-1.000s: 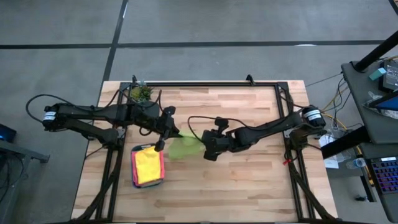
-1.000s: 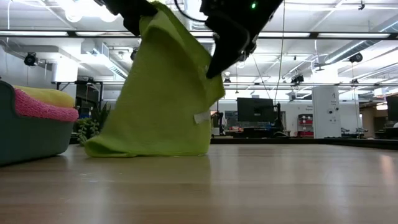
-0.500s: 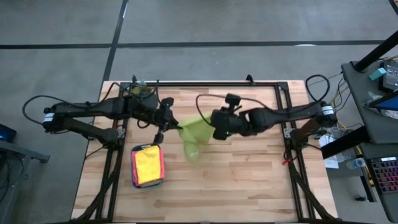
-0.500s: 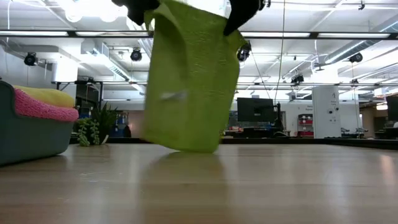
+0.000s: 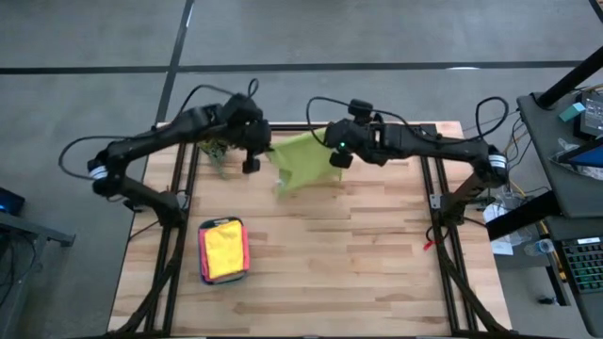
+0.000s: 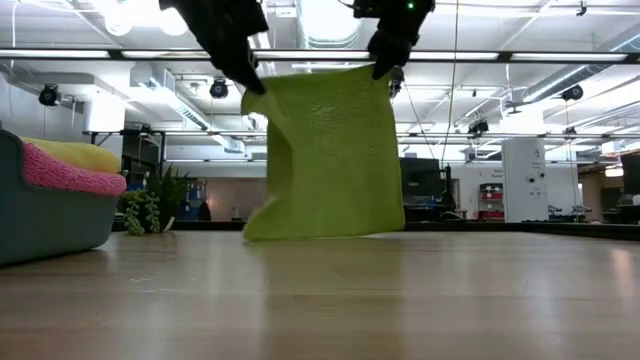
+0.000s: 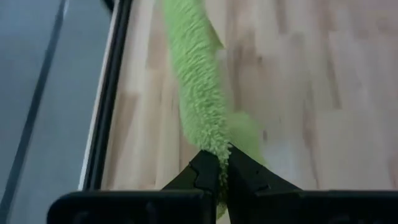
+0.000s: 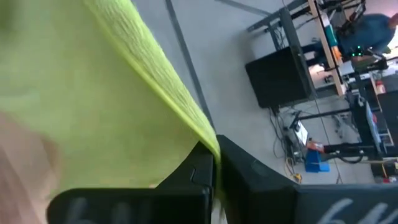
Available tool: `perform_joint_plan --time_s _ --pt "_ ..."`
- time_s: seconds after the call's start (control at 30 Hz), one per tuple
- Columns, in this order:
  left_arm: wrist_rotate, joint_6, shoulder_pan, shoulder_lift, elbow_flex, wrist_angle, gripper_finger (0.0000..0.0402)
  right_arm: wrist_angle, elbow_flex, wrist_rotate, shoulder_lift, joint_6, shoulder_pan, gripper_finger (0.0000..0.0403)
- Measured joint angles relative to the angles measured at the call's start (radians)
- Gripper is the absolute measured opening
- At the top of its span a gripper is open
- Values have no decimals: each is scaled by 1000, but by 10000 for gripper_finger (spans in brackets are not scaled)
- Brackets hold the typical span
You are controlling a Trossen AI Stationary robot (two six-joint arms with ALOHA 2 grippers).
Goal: Fold microfiber towels
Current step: Fold the green microfiber cloth
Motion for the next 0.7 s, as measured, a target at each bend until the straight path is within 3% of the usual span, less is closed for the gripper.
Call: perform_joint_plan --time_s 0.13,0.33,0.5,0.7 --pt "-12 39 26 65 86 -132 0 -39 6 -1 -16 20 16 8" --pt "-9 74 -19 91 89 -144 0 -164 -1 -3 -21 151 100 8" --pt "72 -33 -116 92 34 -92 0 -251 -42 -53 -17 309 210 8" --pt "84 -118 -298 92 -85 20 0 -222 -149 -163 -15 473 356 8"
